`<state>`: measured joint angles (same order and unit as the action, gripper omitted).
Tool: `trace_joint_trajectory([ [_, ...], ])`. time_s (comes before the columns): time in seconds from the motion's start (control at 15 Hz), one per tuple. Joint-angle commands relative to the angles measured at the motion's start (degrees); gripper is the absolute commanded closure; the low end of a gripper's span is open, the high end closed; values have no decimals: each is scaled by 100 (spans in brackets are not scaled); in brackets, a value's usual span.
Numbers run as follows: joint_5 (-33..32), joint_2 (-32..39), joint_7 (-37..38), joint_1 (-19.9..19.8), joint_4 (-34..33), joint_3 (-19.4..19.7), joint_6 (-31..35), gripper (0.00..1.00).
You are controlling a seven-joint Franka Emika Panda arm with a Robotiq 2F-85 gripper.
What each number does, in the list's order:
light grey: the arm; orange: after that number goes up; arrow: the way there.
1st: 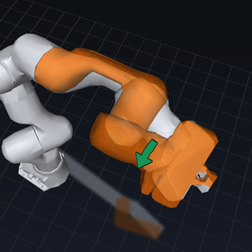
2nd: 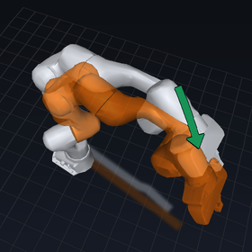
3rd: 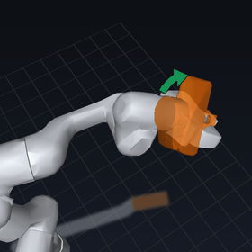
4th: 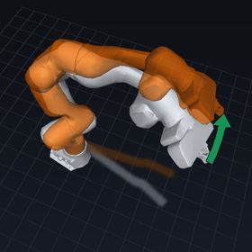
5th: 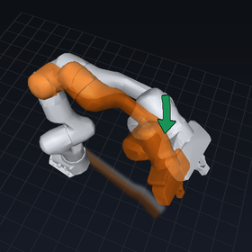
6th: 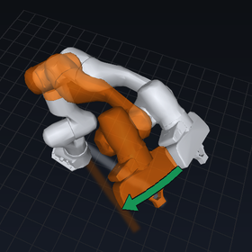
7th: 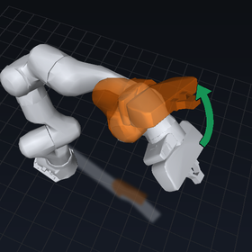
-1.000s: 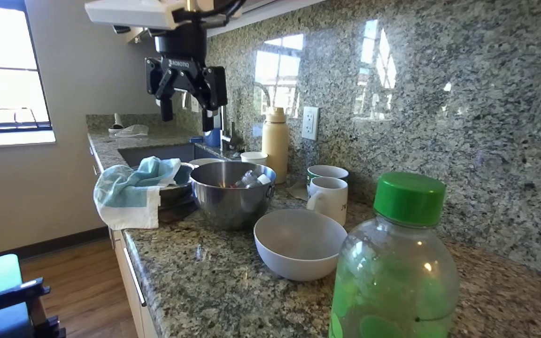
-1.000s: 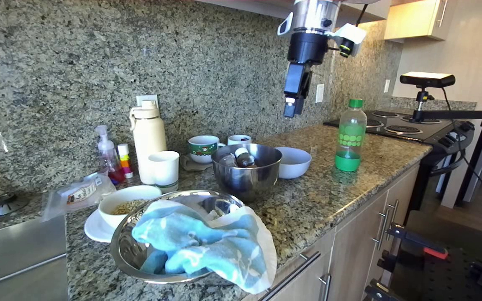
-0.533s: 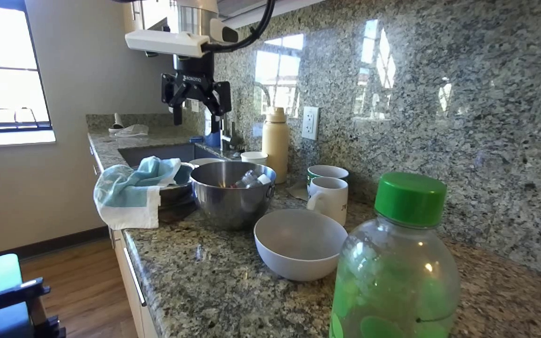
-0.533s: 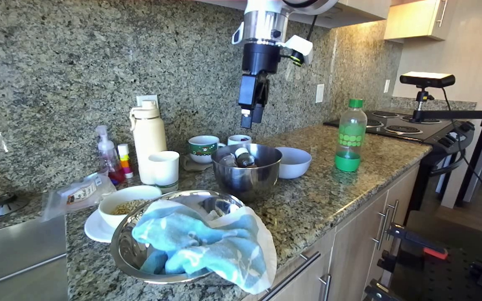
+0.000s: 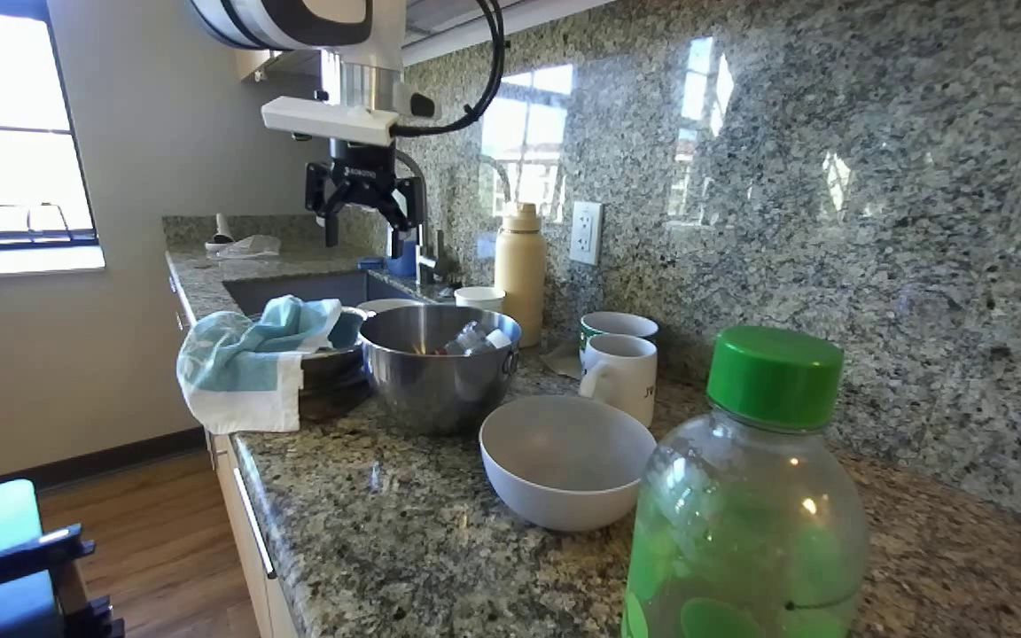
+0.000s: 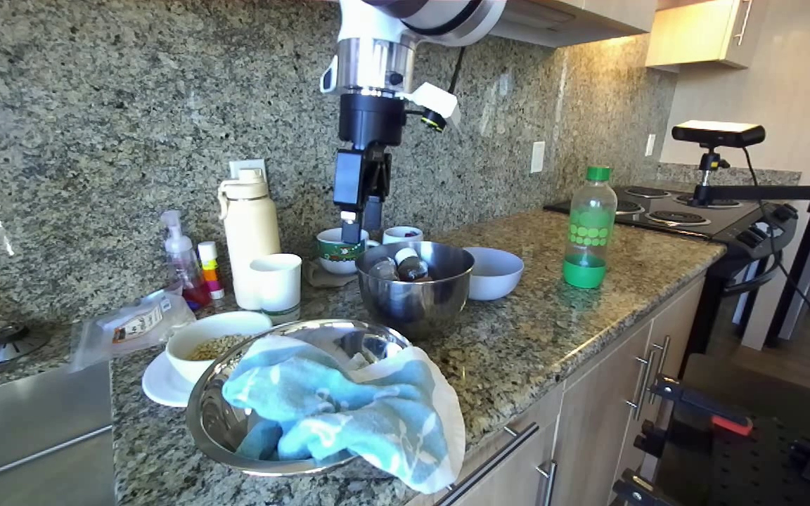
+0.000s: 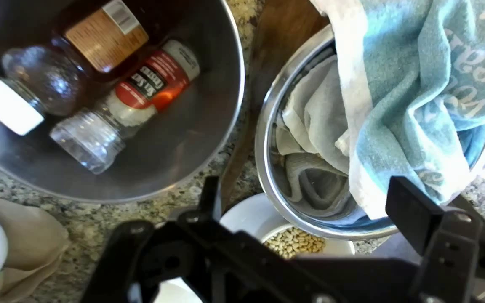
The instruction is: Use the blue and white towel from the silver bowl to wipe the grey bowl, return the towel to the silver bowl on the left
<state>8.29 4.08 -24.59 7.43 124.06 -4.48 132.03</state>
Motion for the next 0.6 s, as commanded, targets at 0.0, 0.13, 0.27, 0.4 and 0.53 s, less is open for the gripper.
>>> trace_joint_trajectory([
  [0.0,117,385,-147,22,-242,-301,242,0],
  [0.13,131,537,-142,45,-268,-467,385,0],
  [0.27,155,648,-162,64,-256,-617,546,0],
  [0.4,186,732,-181,67,-234,-762,691,0],
  [0.53,216,818,-192,61,-237,-881,793,0],
])
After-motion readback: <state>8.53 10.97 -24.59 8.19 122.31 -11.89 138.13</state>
